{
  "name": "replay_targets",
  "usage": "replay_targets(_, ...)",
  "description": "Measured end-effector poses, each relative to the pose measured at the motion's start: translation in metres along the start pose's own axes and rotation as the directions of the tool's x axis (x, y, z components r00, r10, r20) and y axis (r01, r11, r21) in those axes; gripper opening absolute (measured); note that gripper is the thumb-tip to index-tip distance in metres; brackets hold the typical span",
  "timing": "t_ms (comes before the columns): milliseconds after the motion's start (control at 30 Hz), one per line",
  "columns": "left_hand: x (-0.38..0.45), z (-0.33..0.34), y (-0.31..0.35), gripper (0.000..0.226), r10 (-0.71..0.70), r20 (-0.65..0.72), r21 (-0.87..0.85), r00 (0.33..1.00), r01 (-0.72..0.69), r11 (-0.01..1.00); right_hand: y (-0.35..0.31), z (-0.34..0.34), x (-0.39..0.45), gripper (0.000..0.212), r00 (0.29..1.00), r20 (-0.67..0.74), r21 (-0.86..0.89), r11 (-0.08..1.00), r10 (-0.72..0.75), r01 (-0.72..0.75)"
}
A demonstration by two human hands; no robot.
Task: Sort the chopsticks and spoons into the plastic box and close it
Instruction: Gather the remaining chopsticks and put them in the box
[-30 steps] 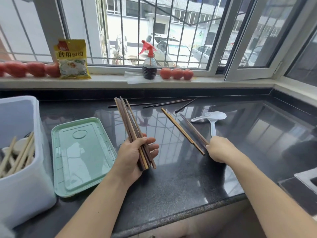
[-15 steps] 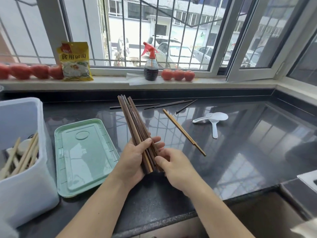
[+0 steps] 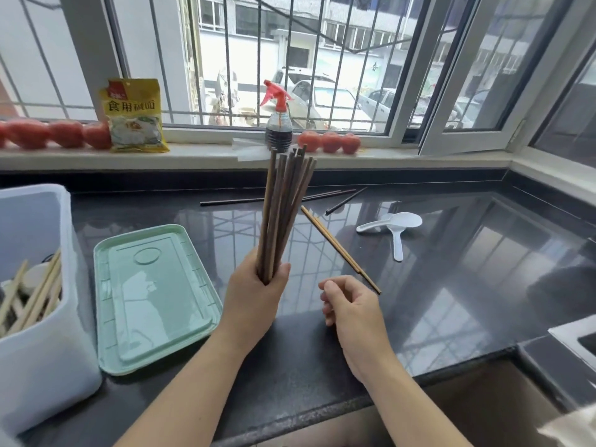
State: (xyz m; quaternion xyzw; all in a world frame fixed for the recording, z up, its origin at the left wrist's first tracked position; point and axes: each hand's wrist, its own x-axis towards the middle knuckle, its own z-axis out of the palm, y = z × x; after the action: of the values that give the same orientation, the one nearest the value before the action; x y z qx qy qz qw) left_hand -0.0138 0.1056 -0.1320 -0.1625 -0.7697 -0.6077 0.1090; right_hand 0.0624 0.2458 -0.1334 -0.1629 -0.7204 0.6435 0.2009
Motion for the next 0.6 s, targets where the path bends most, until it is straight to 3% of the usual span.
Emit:
replay_targets(67, 0.004, -0.002, -0.004, 0.022, -0.086, -0.028, -0.04, 0.996, 0.085, 0.996, -0.007, -0.004, 0.014, 0.017, 0.989, 0.005, -0.269, 0.952, -0.147, 0.143)
replay_targets(133, 0.006, -0.003, -0.004, 0.02, -0.133, -0.067, -0.131, 0.989, 0.123, 0.984, -0.015, -0.013, 0.046, 0.012, 0.956, -0.021, -0.553, 0.8, -0.293, 0.233)
replay_targets(200, 0.006, -0.004, -0.003, 0.018, -0.136, -0.099, -0.193, 0.986, 0.115, 0.974, -0.023, -0.022, 0.085, 0.019, 0.958, 0.031, -0.78, 0.593, -0.284, 0.201)
replay_targets(267, 0.006, -0.004, -0.003, 0.018, -0.125, -0.092, -0.218, 0.988, 0.103, 0.97, -0.025, -0.023, 0.115, 0.027, 0.981, 0.085, -0.912, 0.384, -0.173, 0.147)
replay_targets(333, 0.006, -0.005, -0.005, 0.019, -0.121, -0.055, -0.217, 0.991, 0.106, 0.97, -0.021, -0.017, 0.128, 0.029, 0.983, 0.173, -0.966, 0.185, -0.062, 0.181)
replay_targets(400, 0.006, -0.005, -0.006, 0.021, -0.12, -0.023, -0.215, 0.993, 0.112, 0.97, -0.016, -0.01, 0.13, 0.026, 0.952, 0.306, -0.952, 0.02, 0.001, 0.306)
replay_targets(600, 0.006, -0.004, -0.006, 0.014, -0.168, 0.013, -0.313, 0.986, 0.164, 0.935, -0.04, -0.005, 0.123, 0.026, 0.896, 0.432, -0.891, -0.106, 0.106, 0.442)
